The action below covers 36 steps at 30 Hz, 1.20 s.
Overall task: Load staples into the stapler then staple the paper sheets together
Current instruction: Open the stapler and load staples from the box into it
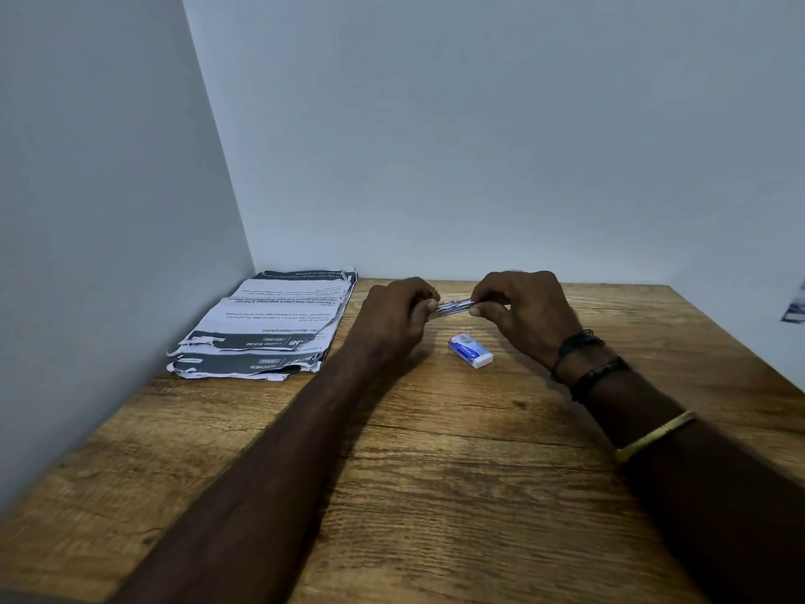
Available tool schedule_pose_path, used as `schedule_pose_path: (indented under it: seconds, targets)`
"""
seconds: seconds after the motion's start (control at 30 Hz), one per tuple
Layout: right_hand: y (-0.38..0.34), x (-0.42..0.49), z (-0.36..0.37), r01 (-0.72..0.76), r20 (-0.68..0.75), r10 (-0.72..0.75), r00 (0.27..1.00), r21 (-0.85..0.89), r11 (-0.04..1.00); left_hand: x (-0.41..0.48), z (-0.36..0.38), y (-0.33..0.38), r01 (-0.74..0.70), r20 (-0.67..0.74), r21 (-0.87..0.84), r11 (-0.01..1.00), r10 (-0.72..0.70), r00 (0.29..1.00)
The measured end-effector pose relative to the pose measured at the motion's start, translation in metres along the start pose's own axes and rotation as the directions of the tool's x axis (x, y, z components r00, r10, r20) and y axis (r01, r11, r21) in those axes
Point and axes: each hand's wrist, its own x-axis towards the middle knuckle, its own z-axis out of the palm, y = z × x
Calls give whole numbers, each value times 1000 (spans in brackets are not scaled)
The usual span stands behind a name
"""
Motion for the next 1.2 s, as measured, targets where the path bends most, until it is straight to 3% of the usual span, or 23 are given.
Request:
schedule_pose_path:
  seconds: [0.43,0.6,1.2]
  targets:
    - [-1,0,2,29,-1,-29,1000,-10,1000,-1,-1,3,-79,168,72,994,66,984]
    - [0,0,2,15,-2,-15,1000,3,1000,-5,-2,2,-65,96,-51,997,70,993]
    - [0,-1,4,49,38,-48,998,-20,999,-3,-3,2,-146,2,-33,989,146,989]
